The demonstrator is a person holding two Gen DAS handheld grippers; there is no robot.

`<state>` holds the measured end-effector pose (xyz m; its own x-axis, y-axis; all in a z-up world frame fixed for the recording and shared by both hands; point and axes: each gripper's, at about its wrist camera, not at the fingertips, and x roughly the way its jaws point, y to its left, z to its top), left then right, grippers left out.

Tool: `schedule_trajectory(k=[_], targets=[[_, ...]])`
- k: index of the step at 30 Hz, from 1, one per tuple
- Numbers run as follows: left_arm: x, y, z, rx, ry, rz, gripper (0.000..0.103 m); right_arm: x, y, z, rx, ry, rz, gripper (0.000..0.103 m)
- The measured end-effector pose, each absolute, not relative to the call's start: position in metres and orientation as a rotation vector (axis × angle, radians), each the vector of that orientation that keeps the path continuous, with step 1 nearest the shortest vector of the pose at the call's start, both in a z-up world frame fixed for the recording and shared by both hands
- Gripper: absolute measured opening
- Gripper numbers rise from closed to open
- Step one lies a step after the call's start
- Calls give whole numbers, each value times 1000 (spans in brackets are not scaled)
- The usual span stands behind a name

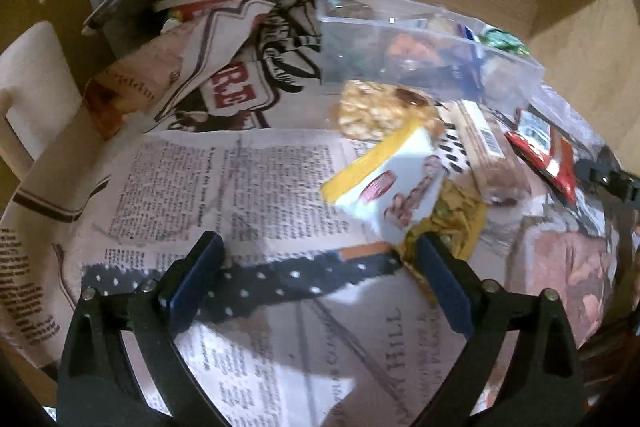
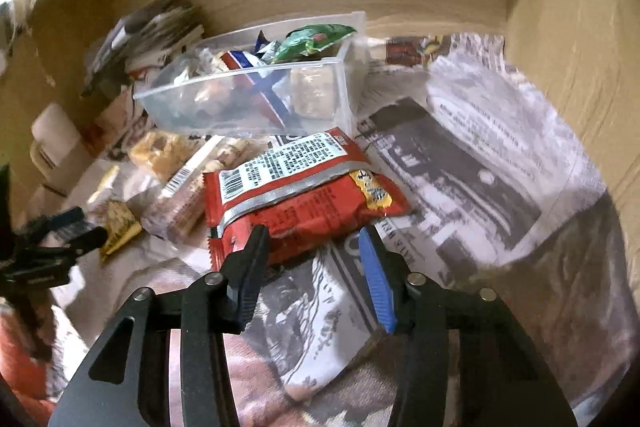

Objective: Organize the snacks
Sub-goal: 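Grasp the yellow-white chip bag with the left tool while the right tool grasps the red wafer pack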

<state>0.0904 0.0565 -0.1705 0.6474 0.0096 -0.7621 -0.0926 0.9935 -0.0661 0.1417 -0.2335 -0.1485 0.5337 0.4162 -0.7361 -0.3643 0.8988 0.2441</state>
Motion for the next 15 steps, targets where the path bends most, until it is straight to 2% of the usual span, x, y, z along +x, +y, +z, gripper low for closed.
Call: schedule_trajectory(k=[2, 3, 4, 8, 10, 15], targets=[[93, 60, -168, -122, 863, 50, 98, 145, -234, -149, 111, 905, 475, 59], [95, 60, -165, -145, 859, 33, 98, 147, -233, -149, 128, 907, 474, 70], [96, 60, -163, -162, 856, 17, 98, 149, -230, -149, 141, 905, 469, 77], [102, 50, -155, -202, 852, -56, 98, 166, -219, -153, 198, 938, 494, 84], [107, 44, -155, -206, 862, -79, 98, 176, -213, -157, 222, 953, 485, 96], [127, 30, -162, -208, 890, -123, 98, 198, -202, -159, 216, 954, 410, 102]])
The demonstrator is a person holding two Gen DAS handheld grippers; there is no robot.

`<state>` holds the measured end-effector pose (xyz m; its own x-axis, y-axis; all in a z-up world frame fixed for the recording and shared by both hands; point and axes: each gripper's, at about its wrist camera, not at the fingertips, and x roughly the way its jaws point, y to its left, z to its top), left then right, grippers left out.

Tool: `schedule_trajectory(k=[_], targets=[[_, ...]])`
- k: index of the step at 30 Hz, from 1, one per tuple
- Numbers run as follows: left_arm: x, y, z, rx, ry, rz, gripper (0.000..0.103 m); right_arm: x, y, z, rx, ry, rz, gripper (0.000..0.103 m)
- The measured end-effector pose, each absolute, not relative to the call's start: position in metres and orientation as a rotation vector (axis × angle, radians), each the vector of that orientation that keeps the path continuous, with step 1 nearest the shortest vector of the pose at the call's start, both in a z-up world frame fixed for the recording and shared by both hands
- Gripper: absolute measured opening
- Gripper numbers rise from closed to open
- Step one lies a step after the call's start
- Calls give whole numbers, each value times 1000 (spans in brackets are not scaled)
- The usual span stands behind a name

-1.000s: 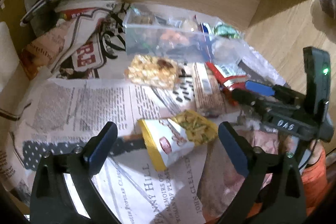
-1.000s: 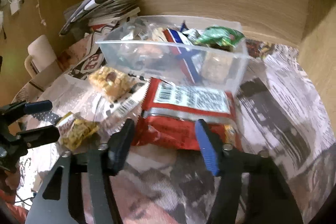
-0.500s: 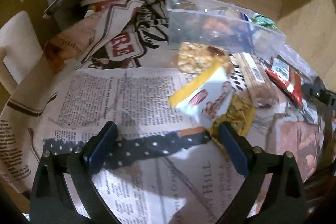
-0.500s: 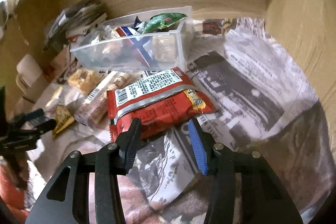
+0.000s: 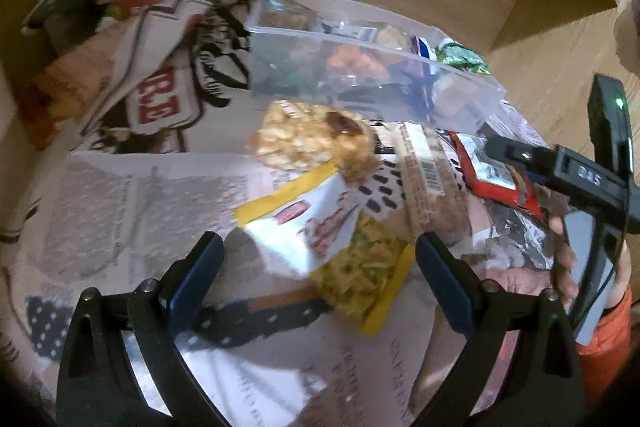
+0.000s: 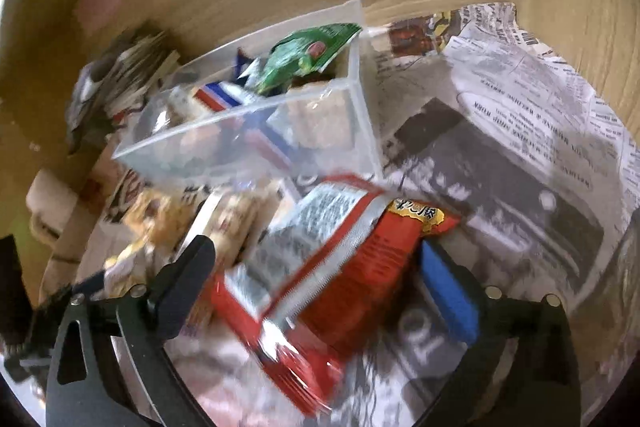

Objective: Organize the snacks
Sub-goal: 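Grasp the yellow-white chip bag with the left tool while the right tool grasps the red wafer pack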

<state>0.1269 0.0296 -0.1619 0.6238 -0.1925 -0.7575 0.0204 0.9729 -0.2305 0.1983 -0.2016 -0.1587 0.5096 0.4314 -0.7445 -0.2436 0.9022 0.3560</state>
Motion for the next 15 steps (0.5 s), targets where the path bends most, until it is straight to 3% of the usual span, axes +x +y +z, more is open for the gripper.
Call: schedule_trajectory(k=[5, 12, 15], targets=[[146, 15, -168, -173, 897, -131, 98, 207, -196, -165, 116, 968, 375, 101], [149, 8, -174, -60, 876, -95, 92, 192, -200, -171, -94, 946, 363, 82], [139, 9, -175, -16, 866, -77, 87, 186, -210, -170, -125, 937, 346, 80]])
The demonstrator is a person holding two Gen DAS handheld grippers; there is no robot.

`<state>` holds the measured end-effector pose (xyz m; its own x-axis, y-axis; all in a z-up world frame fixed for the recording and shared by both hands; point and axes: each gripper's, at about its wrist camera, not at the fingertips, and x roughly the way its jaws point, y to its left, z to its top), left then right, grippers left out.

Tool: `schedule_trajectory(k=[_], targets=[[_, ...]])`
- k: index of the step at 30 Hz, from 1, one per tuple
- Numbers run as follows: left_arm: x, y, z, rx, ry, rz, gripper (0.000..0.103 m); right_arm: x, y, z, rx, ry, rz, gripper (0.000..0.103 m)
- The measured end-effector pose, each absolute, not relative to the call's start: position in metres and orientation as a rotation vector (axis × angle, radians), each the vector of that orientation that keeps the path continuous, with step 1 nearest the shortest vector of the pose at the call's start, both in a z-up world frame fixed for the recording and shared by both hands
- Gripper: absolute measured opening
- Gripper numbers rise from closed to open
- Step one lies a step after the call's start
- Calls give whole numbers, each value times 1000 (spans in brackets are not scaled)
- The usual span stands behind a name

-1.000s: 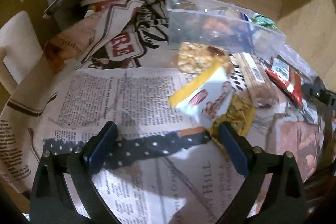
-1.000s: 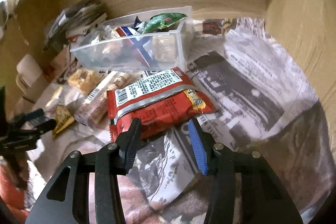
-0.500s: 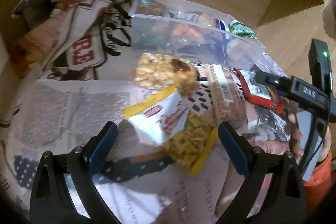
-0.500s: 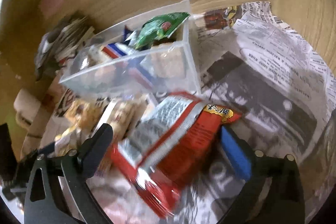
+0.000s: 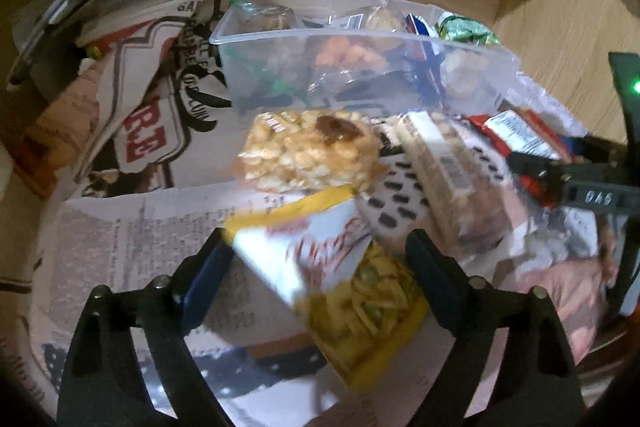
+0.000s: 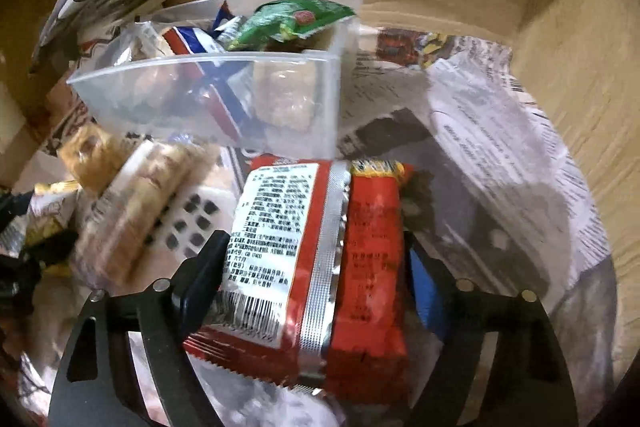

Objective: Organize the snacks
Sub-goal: 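Grasp the yellow-white chip bag with the left tool while the right tool grasps the red wafer pack, then carry the chip bag and red wafer pack into the clear box and release both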

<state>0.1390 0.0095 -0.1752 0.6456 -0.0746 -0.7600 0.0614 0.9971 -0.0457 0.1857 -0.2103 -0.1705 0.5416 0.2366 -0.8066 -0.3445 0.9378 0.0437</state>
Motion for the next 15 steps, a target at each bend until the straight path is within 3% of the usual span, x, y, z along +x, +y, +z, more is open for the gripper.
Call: schedule_trajectory(k=[4, 6, 10, 12, 15], targets=[[132, 14, -176, -17, 848, -38, 69, 184, -216, -168, -123, 936, 345, 80], [130, 18, -175, -37, 838, -18, 53, 187, -212, -168, -130, 926, 341, 80], [124, 27, -171, -66, 833, -25, 48, 191, -203, -172, -131, 920, 354, 79], [124, 27, -169, -82, 833, -38, 46, 190, -203, -172, -128, 911, 370, 68], [122, 28, -161, -99, 821, -51, 44, 185, -206, -169, -123, 894, 362, 65]])
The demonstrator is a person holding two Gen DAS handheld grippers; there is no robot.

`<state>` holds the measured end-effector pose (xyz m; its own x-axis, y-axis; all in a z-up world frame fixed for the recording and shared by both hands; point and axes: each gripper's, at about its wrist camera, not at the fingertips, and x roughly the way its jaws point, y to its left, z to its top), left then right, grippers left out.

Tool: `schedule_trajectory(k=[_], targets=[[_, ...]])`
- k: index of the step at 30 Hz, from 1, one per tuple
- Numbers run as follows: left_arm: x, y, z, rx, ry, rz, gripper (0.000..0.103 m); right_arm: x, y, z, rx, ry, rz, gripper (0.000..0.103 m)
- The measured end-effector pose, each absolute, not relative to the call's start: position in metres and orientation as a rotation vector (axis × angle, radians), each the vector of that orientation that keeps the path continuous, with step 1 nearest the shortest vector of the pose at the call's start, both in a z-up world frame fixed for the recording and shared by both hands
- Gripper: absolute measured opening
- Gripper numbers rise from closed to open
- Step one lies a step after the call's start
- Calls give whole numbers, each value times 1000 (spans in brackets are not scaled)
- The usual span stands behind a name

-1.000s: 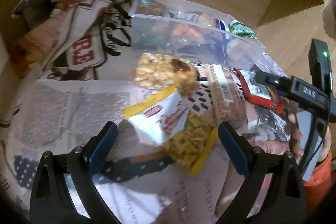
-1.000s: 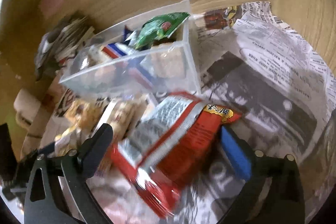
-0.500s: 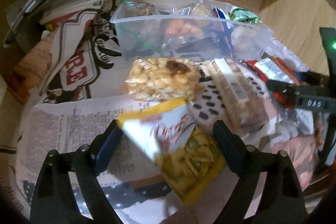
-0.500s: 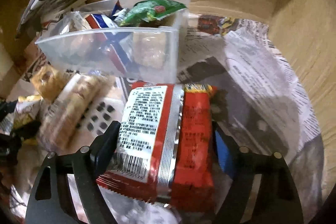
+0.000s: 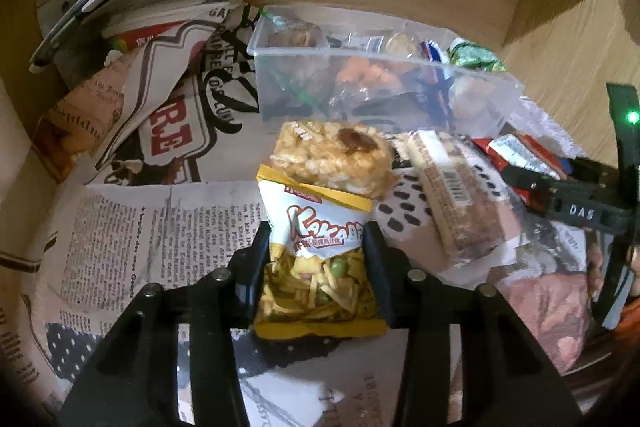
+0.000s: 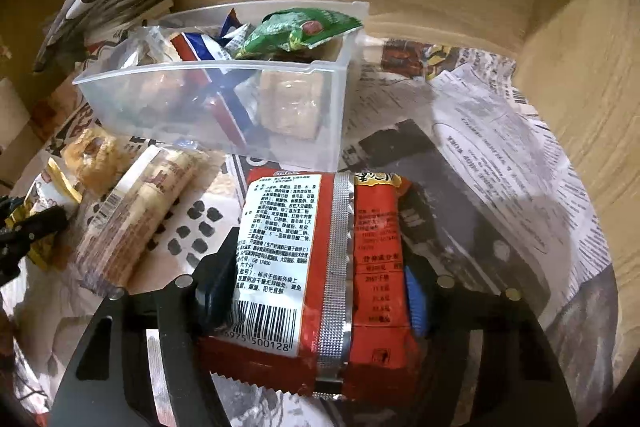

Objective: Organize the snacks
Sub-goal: 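Carry the chip bag and red wafer pack into the clear box and release both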

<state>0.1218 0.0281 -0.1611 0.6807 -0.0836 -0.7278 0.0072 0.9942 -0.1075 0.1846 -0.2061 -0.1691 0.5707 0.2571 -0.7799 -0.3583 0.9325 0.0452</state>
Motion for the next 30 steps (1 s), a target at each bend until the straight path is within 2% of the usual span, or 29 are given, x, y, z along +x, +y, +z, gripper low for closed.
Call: schedule_trajectory(k=[12, 30], targets=[[128, 28, -119, -131, 719, -54, 44, 150, -214, -112, -51, 709, 388, 65], [178, 38, -54, -127, 576, -62, 44, 180, -174, -67, 7, 566, 514, 65]])
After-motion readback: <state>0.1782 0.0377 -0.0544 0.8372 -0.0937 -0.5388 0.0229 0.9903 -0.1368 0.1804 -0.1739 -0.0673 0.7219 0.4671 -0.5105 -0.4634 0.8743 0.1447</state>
